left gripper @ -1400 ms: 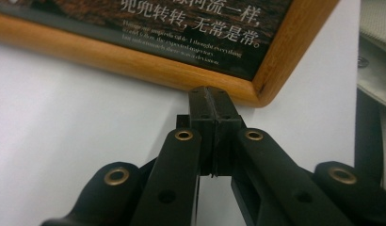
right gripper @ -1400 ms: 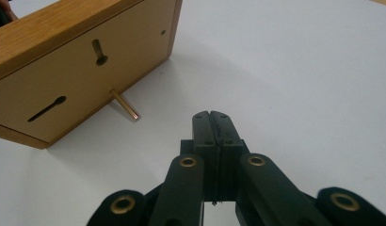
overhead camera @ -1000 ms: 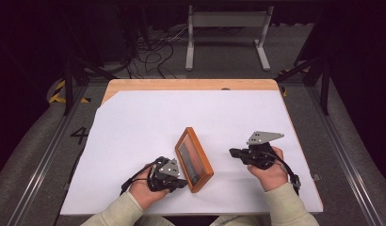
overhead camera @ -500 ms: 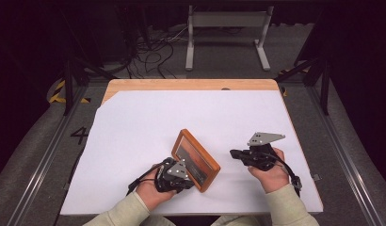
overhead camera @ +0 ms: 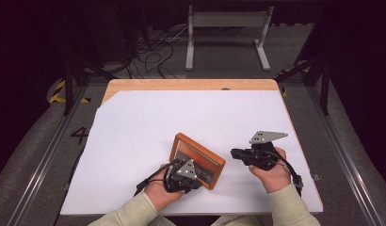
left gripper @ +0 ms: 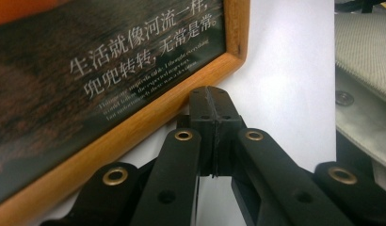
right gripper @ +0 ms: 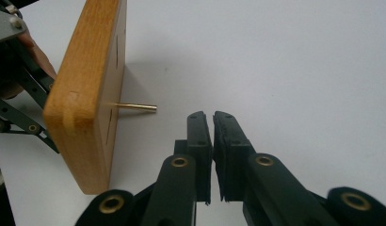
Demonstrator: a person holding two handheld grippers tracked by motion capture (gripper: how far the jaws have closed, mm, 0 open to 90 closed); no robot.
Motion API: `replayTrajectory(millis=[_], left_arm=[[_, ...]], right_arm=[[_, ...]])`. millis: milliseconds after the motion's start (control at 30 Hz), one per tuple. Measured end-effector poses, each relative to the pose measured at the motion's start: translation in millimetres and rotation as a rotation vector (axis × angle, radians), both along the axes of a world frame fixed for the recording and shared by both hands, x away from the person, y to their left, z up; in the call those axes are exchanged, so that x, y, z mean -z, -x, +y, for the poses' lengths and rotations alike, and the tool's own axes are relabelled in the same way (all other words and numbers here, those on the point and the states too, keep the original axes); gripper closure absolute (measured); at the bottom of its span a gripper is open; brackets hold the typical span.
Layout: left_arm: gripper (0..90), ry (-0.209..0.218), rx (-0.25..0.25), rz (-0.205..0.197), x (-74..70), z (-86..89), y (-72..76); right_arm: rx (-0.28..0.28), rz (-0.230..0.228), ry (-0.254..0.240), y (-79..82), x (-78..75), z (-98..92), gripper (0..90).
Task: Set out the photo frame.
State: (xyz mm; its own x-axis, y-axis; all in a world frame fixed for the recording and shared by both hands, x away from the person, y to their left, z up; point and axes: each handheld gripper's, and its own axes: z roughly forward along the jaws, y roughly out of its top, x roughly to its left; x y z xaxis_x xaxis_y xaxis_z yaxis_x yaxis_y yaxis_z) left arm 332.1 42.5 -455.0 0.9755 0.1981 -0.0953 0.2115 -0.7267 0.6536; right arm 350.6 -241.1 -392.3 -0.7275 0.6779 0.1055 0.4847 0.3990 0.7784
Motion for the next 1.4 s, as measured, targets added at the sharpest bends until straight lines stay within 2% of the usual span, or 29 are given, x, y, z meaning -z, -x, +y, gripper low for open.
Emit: replayTrajectory(millis=[200, 300, 367, 500, 700, 767, 800, 933, 1000, 1100, 1133, 1167, 1200, 1267, 1400], left_arm=[[89.5, 0.011, -0.003, 0.010, 0.7, -5.3, -1.0], [89.4, 0.005, -0.001, 0.002, 0.7, -4.9, -0.2], [89.3, 0.000, 0.005, -0.004, -1.3, -2.6, 1.0], [88.7, 0.030, 0.008, 0.016, -8.1, 7.1, 2.2], [83.2, 0.068, -0.027, 0.054, -16.2, 26.7, 0.9], [80.5, 0.070, -0.035, 0.058, -17.9, 30.6, 1.1], [80.5, 0.075, -0.046, 0.059, -20.2, 36.0, 1.0], [75.8, 0.096, -0.085, 0.061, -26.0, 52.6, -0.5], [75.1, 0.100, -0.101, 0.057, -27.8, 58.5, -2.1], [74.4, 0.109, -0.123, 0.049, -29.5, 65.4, -4.4], [74.2, 0.112, -0.129, 0.050, -29.5, 67.2, -5.1], [73.9, 0.112, -0.129, 0.050, -29.5, 67.2, -5.1], [73.7, 0.115, -0.135, 0.053, -29.5, 69.5, -6.2], [73.7, 0.113, -0.150, 0.048, -29.4, 72.9, -7.6], [73.6, 0.119, -0.172, 0.030, -29.1, 77.6, -8.6]], right_arm=[[-0.005, 0.005, -0.002, 1.9, -1.8, -0.6, 84.6], [-0.009, 0.011, 0.001, 4.4, -0.4, -1.6, 83.8], [-0.012, 0.017, 0.006, 6.9, 1.1, -3.1, 82.7], [-0.025, 0.029, 0.001, 10.1, 0.2, -5.9, 79.5], [-0.040, 0.028, -0.019, 10.6, -18.5, -6.3, 72.8], [-0.050, 0.026, -0.011, 8.7, -28.3, -3.5, 70.4], [-0.050, 0.026, -0.011, 8.7, -28.3, -3.5, 70.4], [-0.061, 0.003, 0.004, 1.5, -55.5, 8.0, 66.1], [-0.085, -0.017, -0.005, -3.0, -62.9, 16.7, 63.5], [-0.121, -0.009, -0.004, -9.3, -67.9, 29.4, 61.8], [-0.124, 0.011, -0.003, -11.5, -68.4, 34.2, 61.5], [-0.124, 0.011, -0.003, -11.5, -68.4, 34.2, 61.5], [-0.141, 0.056, 0.012, -16.6, -67.7, 46.1, 57.7], [-0.146, 0.065, 0.021, -18.3, -67.0, 50.2, 56.3], [-0.167, 0.122, 0.041, -27.7, -61.5, 72.9, 48.5]])
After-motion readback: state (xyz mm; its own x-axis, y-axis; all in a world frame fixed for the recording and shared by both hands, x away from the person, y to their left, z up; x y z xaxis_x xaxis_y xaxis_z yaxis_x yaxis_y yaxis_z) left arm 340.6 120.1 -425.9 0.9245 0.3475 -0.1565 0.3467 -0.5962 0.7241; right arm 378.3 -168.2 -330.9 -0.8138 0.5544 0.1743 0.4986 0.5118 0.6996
